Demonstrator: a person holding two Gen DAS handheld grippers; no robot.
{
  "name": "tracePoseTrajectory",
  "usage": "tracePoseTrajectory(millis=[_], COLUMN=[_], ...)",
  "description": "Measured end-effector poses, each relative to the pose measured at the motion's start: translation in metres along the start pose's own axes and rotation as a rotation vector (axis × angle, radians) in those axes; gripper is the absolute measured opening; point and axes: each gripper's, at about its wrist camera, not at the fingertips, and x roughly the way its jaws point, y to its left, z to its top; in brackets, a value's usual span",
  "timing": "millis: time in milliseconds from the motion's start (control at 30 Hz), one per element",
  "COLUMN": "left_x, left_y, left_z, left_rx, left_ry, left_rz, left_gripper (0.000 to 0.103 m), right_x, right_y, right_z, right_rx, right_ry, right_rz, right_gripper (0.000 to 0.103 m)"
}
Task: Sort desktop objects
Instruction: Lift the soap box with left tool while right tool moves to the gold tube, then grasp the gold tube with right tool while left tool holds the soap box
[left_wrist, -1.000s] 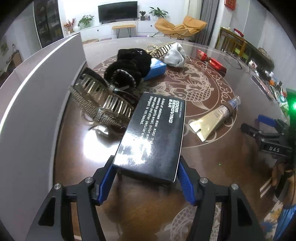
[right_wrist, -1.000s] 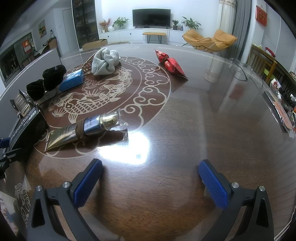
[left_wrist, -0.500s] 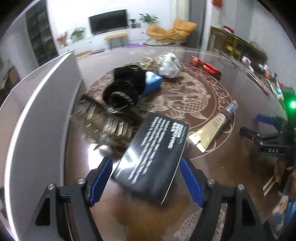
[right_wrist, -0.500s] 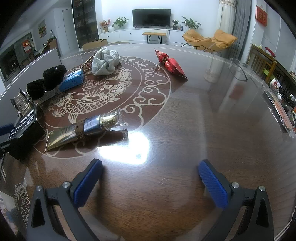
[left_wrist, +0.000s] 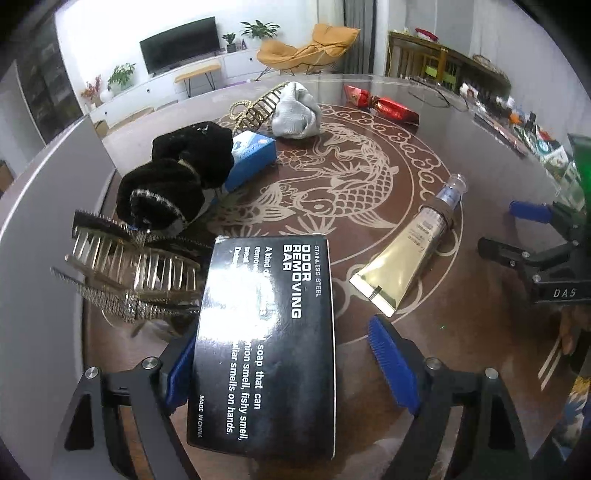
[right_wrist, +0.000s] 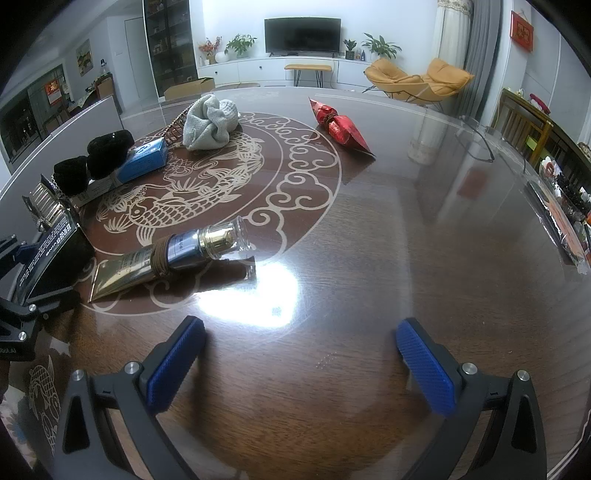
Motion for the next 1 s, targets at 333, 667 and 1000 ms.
tracePoseTrajectory(millis=[333,667,1000], left_x=[-0.022,-0.043,-0.045], left_y=[-0.005,0.004,0.010], left_z=[-0.030,-0.066,-0.074], left_rx=[-0.129,-0.254,-0.258], left_ry=[-0.033,-0.049,-0.059], left_rz=[0.046,0.125,0.138], left_gripper=[0.058,0.058,0.058], right_x=[0.000,-0.006,0.040], right_y=[0.000,0.015,0.120], right_z=[0.000,0.016,0.063], right_rx=[0.003,0.293,0.012], right_ry=[-0.001,0.065,0.059], right_rz=[0.005,0.231,0.057], right_gripper=[0.103,0.103,0.103])
